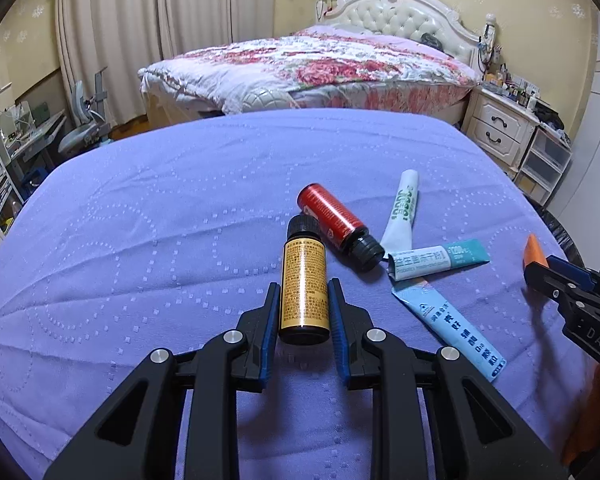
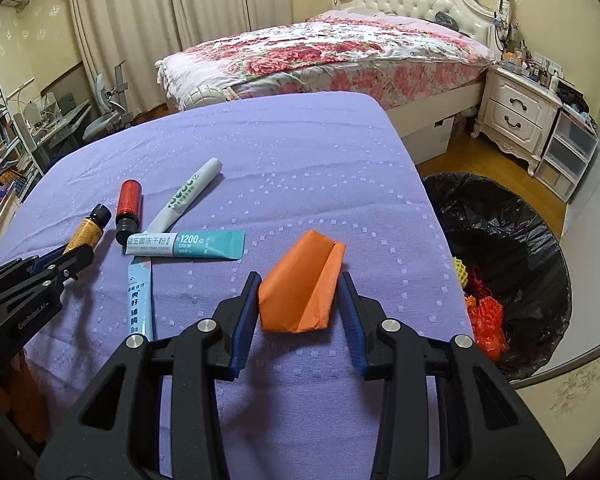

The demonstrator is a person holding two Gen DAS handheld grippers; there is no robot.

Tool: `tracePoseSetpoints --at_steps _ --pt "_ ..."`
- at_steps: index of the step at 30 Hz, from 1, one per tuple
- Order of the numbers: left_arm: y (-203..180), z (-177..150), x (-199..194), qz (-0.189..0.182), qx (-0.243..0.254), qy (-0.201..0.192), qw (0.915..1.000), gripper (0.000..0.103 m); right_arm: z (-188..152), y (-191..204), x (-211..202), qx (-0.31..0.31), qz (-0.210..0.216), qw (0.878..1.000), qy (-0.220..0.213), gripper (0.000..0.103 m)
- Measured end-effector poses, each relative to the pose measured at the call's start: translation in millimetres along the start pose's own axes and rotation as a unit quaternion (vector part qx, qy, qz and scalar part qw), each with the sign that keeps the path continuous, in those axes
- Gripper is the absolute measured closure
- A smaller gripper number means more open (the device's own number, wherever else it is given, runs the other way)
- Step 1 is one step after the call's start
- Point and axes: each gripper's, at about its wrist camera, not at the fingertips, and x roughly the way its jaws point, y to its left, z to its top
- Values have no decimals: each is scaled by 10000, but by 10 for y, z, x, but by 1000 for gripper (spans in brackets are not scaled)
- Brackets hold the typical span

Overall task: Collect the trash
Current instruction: 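Carry the orange paper and amber bottle with both tools over the bin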

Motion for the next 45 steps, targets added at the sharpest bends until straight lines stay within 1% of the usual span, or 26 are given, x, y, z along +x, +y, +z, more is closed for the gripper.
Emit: tracePoseSetpoints --at_steps 5,9,15,20,25,29,33,41,45 --pt "-84 38 -134 -83 68 -186 9998 78 16 -70 -79 58 -34 9999 -133 65" --pt "-193 135 -235 -239 109 -377 9989 78 40 -190 -186 130 -149 9993 -302 65" --pt "-508 316 -295 -552 322 -615 9961 78 119 -515 -324 306 -473 9969 -548 65" --pt "-880 464 -251 -823 574 -751 9921 78 150 -815 -371 518 -756 9937 -642 65" --pt "-1247 588 -130 -1067 791 -758 9882 78 185 -1071 -383 662 -1021 9899 -731 65" --pt "-1518 673 -8 -1152 965 -781 9856 78 206 -1211 -361 697 -1176 9876 -766 65" --pt "-1727 715 98 -1233 1080 -757 9836 78 199 -1346 -327 756 -1240 9866 -748 65" --pt "-2054 772 355 -1238 1333 -619 9814 78 192 -1579 -209 931 -1334 9845 -656 65" --pt "-2148 766 451 -1226 1408 -533 9810 78 183 -1652 -154 968 -1399 9835 -620 64"
